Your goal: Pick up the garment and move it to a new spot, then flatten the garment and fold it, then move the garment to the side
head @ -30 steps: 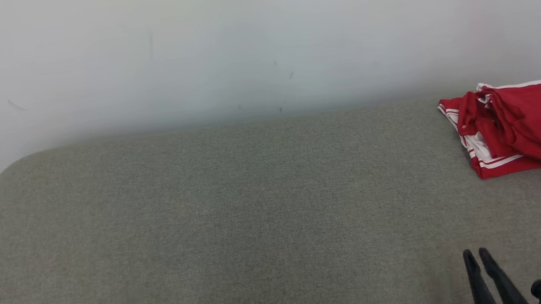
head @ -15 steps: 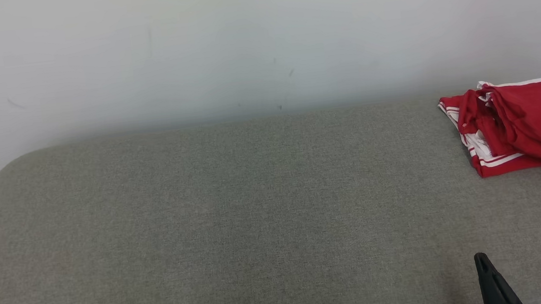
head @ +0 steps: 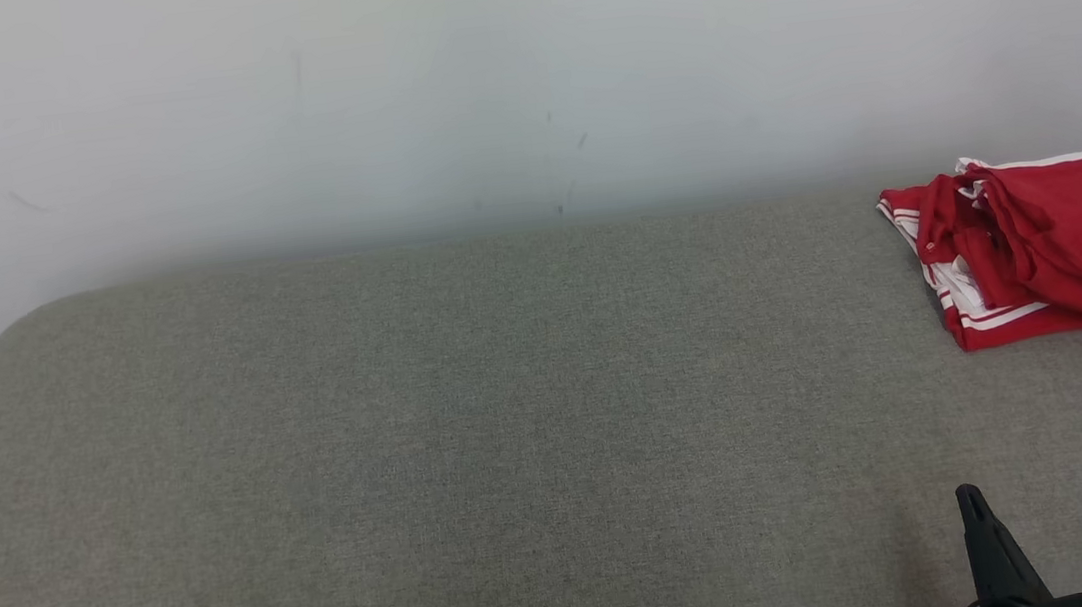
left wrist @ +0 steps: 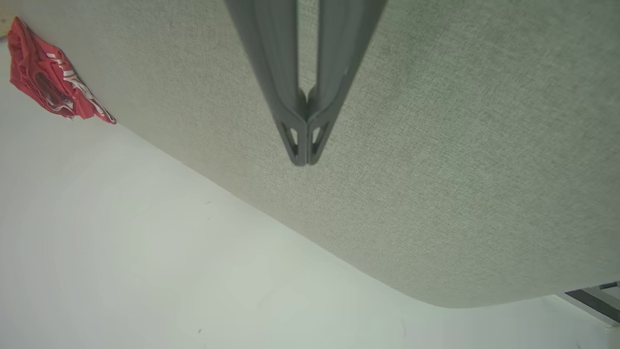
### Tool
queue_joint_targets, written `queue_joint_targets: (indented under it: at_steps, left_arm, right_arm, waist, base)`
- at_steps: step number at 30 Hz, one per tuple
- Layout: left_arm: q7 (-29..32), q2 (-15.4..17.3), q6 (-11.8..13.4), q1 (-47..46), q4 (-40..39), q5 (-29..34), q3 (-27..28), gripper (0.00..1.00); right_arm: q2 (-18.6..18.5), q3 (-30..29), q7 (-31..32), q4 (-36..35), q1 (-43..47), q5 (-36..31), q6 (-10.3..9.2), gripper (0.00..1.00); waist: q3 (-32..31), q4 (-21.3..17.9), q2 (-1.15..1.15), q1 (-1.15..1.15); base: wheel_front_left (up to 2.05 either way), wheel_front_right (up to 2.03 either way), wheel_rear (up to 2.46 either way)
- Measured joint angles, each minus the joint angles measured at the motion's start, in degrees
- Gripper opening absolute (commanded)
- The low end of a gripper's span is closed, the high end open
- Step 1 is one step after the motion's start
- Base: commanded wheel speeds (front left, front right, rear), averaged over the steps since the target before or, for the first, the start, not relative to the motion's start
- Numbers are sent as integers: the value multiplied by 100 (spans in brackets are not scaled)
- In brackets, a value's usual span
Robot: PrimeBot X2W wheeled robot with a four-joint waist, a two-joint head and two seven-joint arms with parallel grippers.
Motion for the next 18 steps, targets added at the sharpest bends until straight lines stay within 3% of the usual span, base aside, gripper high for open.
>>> queue_joint_targets:
  at_steps: [18]
  left_arm:
    - [364,-24,-2,-230,43,-1459,57,0]
  right_arm:
    - [32,-118,253,102,-263,1340,0,0]
  waist:
    - [52,0,0,0]
  base:
    - [0,0,0]
